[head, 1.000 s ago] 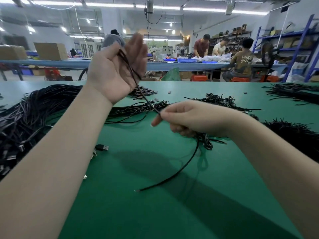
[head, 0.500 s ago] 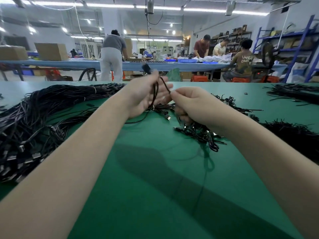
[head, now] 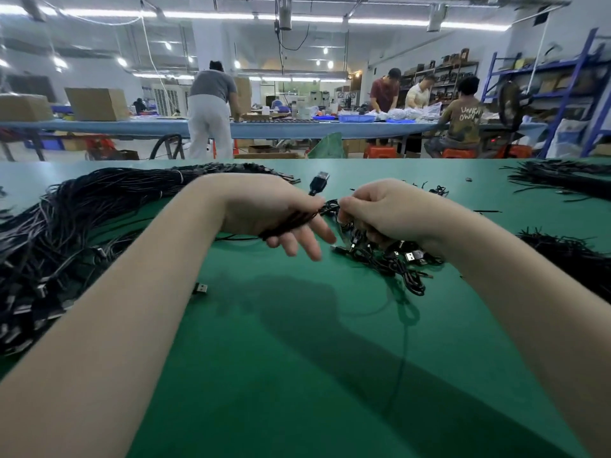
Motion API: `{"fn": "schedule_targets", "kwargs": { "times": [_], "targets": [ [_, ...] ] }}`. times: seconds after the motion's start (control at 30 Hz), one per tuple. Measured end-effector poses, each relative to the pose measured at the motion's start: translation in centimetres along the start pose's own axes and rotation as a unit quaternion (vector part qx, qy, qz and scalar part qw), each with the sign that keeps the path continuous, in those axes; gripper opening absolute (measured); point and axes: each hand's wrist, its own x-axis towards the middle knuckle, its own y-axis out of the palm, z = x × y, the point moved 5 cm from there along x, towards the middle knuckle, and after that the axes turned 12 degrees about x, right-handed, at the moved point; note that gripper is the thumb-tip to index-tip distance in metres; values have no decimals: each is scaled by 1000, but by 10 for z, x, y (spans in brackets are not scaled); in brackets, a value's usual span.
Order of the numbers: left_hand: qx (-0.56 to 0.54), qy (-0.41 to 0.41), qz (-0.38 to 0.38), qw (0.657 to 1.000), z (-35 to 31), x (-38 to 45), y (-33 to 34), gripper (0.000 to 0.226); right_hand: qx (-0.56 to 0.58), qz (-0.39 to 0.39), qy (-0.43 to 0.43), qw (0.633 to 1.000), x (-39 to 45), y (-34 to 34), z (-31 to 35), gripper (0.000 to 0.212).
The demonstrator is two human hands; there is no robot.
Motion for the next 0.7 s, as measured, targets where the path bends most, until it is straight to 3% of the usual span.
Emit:
{"fn": "schedule_targets", "kwargs": {
  "times": [0.07,0.17,0.27,0.4,0.47,0.6,0.7],
  "targets": [
    [-20,-8,-45,999,0,9,0,48,-28,-17,-28,999,-1,4,8,33],
    [-141,39,-147,978,-2,12,-11,45,-31,-21,-60,997,-3,15,14,33],
    [-281,110,-228,926,-11,10,-19,38,-3,8,-78,997,-3,27,13,31],
    [-457,161,-224,846,-19,8,-22,29,-102,39,-81,991,-1,24,7,23],
    [-474,165,-234,832,-16,7,-26,27,-227,87,-38,969,-2,20,-4,20],
    [-431,161,-238,856,-11,8,-26,27,-446,109,111,881,-3,-3,-37,30],
    [-427,155,-234,859,-11,10,-22,29,-421,128,240,865,-5,-19,-62,40]
  ]
}}
